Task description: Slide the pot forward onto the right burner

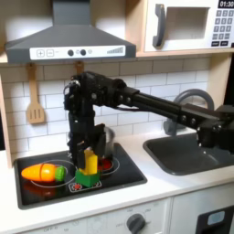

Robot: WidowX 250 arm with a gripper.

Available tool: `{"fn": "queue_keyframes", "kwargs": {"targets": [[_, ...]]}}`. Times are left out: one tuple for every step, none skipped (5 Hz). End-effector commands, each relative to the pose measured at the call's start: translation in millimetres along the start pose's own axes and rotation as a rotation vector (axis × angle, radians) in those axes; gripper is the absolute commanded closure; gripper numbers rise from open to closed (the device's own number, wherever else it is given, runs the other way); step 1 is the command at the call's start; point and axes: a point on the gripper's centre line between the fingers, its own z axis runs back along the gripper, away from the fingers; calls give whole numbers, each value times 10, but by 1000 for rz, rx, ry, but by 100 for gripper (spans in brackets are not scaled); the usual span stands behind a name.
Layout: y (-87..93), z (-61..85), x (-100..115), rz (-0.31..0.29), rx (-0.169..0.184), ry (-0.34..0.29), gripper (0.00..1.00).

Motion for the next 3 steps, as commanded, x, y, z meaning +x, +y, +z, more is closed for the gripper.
{"fn": "queue_keyframes", "kwargs": {"targets": [[-6, -1, 11, 9, 6, -12, 0], [-4, -17, 11, 10, 7, -6, 0], [26, 23, 12, 16, 23, -22, 0]]}}
